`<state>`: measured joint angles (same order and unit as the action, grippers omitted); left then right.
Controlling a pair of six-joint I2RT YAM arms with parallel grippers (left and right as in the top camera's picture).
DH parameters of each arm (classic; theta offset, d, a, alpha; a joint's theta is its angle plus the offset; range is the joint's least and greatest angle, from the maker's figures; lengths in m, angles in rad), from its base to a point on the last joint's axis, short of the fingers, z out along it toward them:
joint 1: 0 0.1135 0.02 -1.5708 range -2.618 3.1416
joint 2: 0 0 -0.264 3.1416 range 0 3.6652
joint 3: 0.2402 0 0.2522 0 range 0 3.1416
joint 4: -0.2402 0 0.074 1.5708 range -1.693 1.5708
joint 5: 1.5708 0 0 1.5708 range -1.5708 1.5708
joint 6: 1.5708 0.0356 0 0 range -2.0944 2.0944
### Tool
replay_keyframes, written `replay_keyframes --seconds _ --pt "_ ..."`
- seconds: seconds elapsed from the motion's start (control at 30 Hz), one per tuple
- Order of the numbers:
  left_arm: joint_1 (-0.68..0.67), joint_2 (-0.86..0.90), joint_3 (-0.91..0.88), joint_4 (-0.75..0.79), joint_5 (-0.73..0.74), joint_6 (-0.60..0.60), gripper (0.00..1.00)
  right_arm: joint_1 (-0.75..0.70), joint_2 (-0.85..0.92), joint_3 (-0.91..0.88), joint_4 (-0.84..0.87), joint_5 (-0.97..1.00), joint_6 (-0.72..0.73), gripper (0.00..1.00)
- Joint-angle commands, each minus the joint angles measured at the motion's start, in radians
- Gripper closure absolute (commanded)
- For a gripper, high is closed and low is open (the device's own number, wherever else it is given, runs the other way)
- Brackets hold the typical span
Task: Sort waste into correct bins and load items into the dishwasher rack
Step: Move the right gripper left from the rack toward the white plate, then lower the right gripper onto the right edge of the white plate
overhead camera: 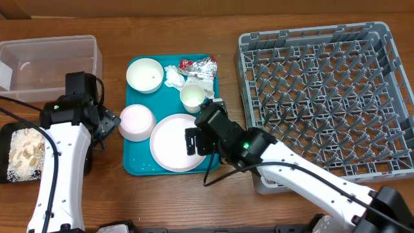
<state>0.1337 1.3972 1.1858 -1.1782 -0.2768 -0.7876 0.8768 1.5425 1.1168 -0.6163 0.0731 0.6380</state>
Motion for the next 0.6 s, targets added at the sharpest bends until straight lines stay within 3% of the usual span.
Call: replay_keyframes --seconds 0.0,0.17,0.57 --pt "0.009 0.005 0.0 0.002 -0.018 -0.021 0.0 -0.002 0.046 0.03 0.017 -0.013 0.078 0.0" --pt "0.009 0.005 0.0 0.002 -0.018 -0.021 0.0 -0.002 0.126 0.03 0.024 -0.023 0.1 0.01" --pt "0.009 0.005 0.0 0.002 -0.018 -0.021 0.0 -0.002 0.214 0.03 0.019 -0.023 0.195 0.2"
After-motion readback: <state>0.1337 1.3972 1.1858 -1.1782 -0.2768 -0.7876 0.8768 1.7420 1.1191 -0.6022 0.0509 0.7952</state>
